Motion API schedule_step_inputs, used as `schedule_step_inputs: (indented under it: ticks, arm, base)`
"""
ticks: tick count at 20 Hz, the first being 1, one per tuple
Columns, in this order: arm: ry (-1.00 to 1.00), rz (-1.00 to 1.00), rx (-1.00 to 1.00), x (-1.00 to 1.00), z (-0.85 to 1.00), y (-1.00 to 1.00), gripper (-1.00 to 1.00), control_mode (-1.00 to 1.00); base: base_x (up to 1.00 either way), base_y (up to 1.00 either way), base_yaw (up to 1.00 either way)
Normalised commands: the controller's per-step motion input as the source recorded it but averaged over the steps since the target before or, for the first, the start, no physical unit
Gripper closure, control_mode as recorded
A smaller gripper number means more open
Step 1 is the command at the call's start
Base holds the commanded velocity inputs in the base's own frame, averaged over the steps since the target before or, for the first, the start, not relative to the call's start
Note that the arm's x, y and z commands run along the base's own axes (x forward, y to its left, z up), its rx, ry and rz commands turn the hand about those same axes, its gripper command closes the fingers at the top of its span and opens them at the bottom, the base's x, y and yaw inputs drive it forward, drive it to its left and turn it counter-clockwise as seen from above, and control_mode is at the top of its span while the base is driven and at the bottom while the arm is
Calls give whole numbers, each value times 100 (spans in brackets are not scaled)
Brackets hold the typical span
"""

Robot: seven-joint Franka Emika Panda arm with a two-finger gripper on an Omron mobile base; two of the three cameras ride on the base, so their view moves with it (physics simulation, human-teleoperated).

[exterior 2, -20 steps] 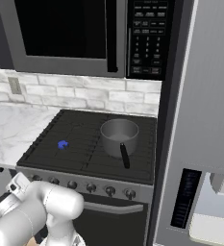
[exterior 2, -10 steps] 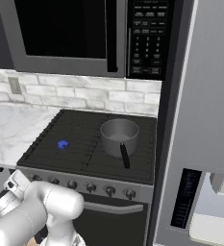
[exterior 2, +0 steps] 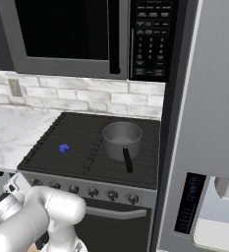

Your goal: Turn off the front left burner of the stove.

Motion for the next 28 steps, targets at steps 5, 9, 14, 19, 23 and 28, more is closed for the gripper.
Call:
schedule_step_inputs:
  ticks: [5,9,14,19,23,28]
  arm:
    - [-5,0,18,0,19,-14,100,-100]
    - [-7,-1,19,0,26,-13,100,-100]
    - [-6,-3,19,0,27,-17,100,-100]
    - [-6,-5,22,0,19,-25,100,-100]
    - [-5,-8,25,0,17,-30,100,-100]
    - [-5,-10,28,0,15,-29,100,-100]
  base:
    - [0,0,0]
    - [0,0,0]
    - [0,0,0]
    - [0,0,0]
    - [0,0,0]
    - [0,0,0]
